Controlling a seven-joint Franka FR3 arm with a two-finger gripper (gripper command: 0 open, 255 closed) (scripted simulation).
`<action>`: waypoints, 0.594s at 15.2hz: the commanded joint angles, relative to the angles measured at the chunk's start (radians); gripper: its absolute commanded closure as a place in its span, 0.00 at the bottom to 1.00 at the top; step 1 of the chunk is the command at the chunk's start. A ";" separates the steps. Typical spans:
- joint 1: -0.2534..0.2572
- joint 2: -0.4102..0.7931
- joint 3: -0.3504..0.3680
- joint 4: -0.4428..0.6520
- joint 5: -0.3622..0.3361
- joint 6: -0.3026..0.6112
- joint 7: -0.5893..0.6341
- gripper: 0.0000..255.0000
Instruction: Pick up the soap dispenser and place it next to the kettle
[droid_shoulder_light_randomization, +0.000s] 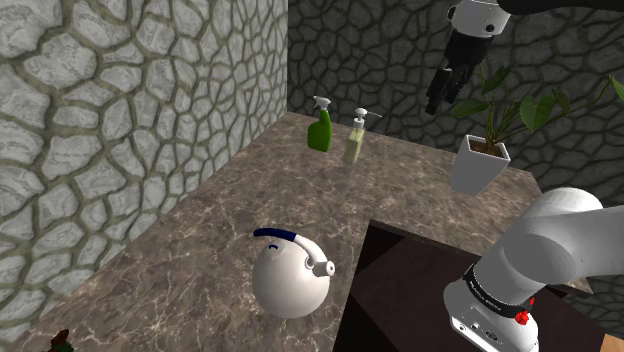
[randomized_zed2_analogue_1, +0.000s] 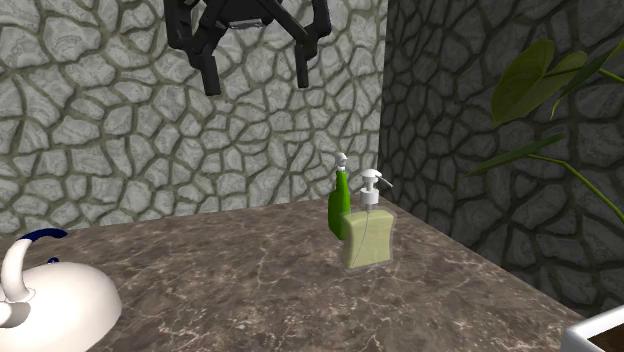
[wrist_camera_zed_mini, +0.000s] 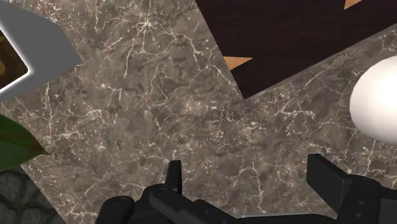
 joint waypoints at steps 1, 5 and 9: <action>0.000 0.000 0.000 0.000 0.000 0.000 0.000 0.00; -0.001 0.118 -0.043 0.010 -0.027 0.116 -0.056 0.00; 0.000 0.248 -0.082 0.044 -0.044 0.222 -0.112 0.00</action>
